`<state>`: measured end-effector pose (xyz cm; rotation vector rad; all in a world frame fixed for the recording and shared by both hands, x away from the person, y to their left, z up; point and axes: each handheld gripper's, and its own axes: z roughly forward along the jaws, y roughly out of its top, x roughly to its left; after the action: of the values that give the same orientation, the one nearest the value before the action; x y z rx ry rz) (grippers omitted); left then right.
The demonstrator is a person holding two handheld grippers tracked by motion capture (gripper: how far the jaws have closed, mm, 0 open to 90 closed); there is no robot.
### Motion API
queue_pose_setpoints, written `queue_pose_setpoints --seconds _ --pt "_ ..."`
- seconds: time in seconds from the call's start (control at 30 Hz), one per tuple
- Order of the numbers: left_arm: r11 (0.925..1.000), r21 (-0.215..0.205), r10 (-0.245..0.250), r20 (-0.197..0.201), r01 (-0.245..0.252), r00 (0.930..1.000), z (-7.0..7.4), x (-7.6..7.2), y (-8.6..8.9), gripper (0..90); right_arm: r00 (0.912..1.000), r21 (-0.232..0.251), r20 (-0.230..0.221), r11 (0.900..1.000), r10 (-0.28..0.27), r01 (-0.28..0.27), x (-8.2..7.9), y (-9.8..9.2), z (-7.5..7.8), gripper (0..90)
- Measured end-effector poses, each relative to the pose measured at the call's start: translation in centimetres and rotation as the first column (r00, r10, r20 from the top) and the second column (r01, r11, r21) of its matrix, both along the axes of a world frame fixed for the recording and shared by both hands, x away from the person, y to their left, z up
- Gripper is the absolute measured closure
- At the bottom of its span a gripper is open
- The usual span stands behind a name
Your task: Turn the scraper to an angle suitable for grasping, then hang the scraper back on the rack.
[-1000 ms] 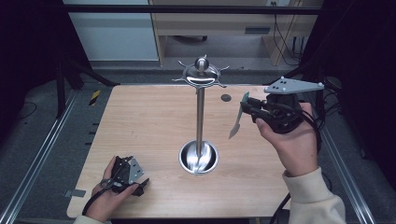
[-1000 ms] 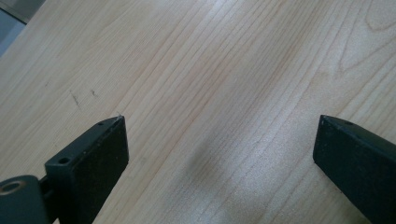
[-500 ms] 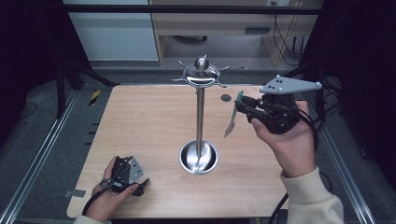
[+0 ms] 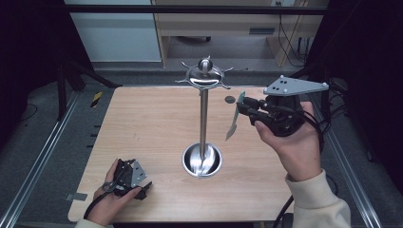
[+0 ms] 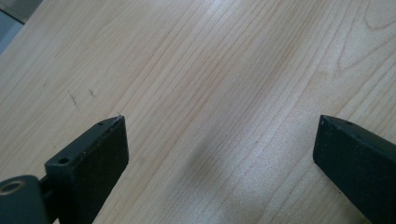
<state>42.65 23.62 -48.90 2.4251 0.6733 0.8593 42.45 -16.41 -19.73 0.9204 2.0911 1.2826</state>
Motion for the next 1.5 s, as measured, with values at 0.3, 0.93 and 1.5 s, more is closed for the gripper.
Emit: queue_pose_setpoints --seconds 0.3,0.93,1.5 --pt "1.0 0.001 -0.002 0.0 0.002 1.0 0.0 0.0 -0.1 3.2 0.9993 0.0 0.018 0.999 0.033 -0.033 -0.4 0.3 0.3 74.5" --pt "1.0 0.003 -0.003 -0.002 0.003 1.0 -0.1 0.0 0.0 3.2 0.9968 -0.009 0.014 0.997 0.079 -0.079 -0.3 0.9 0.5 74.4" --pt "1.0 0.006 -0.005 -0.008 0.005 1.0 -0.1 0.0 -0.1 3.2 0.996 -0.017 -0.009 0.996 0.089 -0.089 1.0 1.0 0.9 74.4"
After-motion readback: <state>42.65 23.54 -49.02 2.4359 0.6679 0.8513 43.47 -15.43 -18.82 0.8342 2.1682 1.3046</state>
